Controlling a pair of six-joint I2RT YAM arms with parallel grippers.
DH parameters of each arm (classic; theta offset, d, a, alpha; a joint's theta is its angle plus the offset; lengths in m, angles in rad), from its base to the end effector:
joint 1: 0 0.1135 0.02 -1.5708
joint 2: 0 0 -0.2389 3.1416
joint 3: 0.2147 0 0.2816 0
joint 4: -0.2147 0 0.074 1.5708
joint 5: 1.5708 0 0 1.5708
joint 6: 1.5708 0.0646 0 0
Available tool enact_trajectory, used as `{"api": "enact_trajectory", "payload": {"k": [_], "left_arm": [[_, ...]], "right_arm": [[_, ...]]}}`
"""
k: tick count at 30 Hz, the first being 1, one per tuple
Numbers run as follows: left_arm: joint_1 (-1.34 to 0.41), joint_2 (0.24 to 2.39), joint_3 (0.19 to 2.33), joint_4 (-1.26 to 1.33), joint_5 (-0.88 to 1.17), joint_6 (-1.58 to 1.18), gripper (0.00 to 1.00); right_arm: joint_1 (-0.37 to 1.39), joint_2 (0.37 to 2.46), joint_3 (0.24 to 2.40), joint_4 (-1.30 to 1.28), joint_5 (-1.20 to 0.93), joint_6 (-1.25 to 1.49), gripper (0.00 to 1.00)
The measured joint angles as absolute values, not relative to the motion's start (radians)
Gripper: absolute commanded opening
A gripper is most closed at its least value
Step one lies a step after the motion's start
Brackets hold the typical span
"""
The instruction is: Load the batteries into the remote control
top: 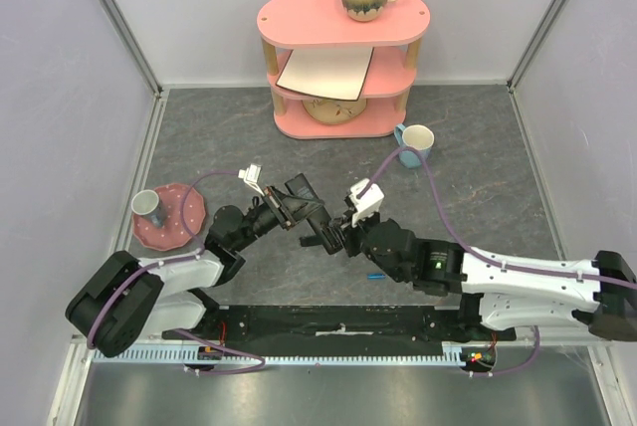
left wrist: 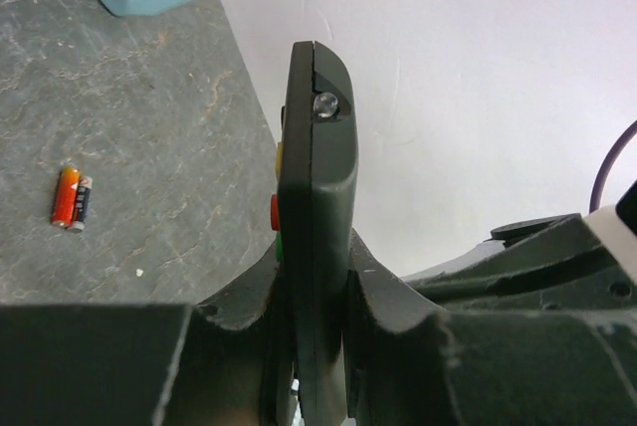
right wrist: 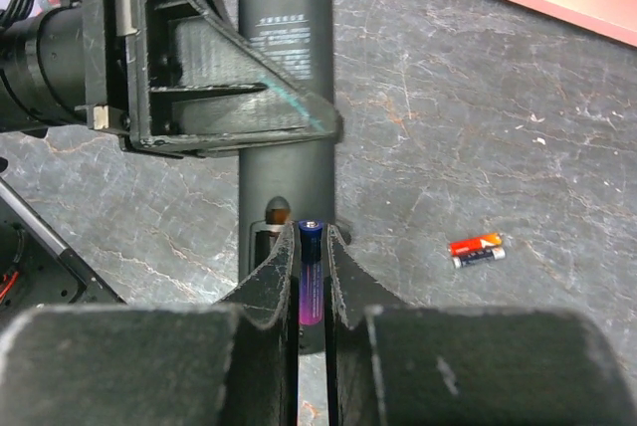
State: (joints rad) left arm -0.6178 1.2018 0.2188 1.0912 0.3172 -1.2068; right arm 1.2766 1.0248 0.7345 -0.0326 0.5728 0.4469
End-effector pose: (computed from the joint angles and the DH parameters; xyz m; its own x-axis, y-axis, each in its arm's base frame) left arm 0.2092 -0.1734 0.1553 -0.7192 -0.5782 -0.3854 0.3682 0.1533 -0.9170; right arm 0.1200 0.2754 0.2557 -0.3662 0.0440 -0.9295 -0.5511 0.7946 0.2548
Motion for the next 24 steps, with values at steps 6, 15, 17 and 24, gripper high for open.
{"api": "enact_trajectory", "payload": {"k": [6,15,17,24], "left_arm": [[-0.619,1.218,0.219,1.129,0.318,-1.236,0.02],[-0.62,1.224,0.219,1.155,0.318,-1.268,0.02],[-0.622,1.225,0.219,1.16,0.318,-1.274,0.02],[-0.624,1.225,0.219,1.162,0.317,-1.285,0.02]], "right_arm": [[1.322,1.095,0.754,0.017,0.608,0.418,0.0],[1.337,1.098,0.754,0.069,0.651,0.392,0.0],[1.341,1.103,0.754,0.076,0.656,0.391,0.0],[1.362,1.114,0.754,0.089,0.666,0.392,0.0]]}}
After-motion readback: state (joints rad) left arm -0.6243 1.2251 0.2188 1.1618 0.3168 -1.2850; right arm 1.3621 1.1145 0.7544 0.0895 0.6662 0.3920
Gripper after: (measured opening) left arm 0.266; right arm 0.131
